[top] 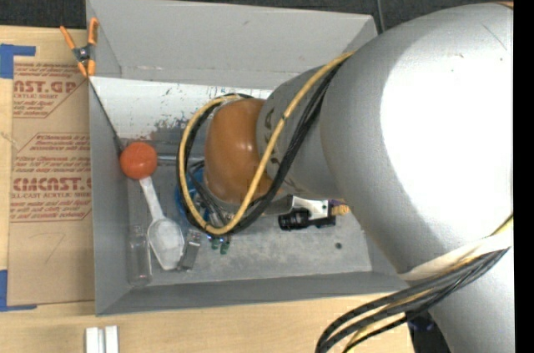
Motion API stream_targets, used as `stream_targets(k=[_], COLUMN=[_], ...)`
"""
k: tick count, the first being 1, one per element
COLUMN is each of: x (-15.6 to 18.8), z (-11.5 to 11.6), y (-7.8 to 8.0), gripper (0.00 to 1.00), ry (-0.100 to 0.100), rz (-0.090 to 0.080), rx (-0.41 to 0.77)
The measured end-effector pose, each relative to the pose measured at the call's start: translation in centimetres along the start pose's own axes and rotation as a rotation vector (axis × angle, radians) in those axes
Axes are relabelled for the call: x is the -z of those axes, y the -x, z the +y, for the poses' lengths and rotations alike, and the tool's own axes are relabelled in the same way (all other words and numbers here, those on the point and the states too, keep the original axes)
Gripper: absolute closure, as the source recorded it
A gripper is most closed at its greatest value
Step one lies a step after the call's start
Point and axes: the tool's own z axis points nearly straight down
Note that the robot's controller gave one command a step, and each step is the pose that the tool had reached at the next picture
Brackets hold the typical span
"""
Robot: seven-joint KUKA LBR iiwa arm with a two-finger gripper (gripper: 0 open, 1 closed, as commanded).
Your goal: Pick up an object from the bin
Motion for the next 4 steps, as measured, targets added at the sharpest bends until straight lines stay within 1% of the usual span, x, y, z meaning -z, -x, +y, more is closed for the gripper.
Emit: stream_targets(k=[1, 2, 3, 4], x=[0.1, 0.1, 0.8, 3.0], z=[0.6, 0.6, 0.5, 0.5], y=[1.2, 1.2, 1.1, 0.9], gripper=[1.0, 1.0, 1.0, 1.0], ry=[0.0, 0.0, -0.003, -0.005], rz=[0.013, 0.013, 0.02, 0.024], rx=[0.25, 0.25, 0.25, 0.25])
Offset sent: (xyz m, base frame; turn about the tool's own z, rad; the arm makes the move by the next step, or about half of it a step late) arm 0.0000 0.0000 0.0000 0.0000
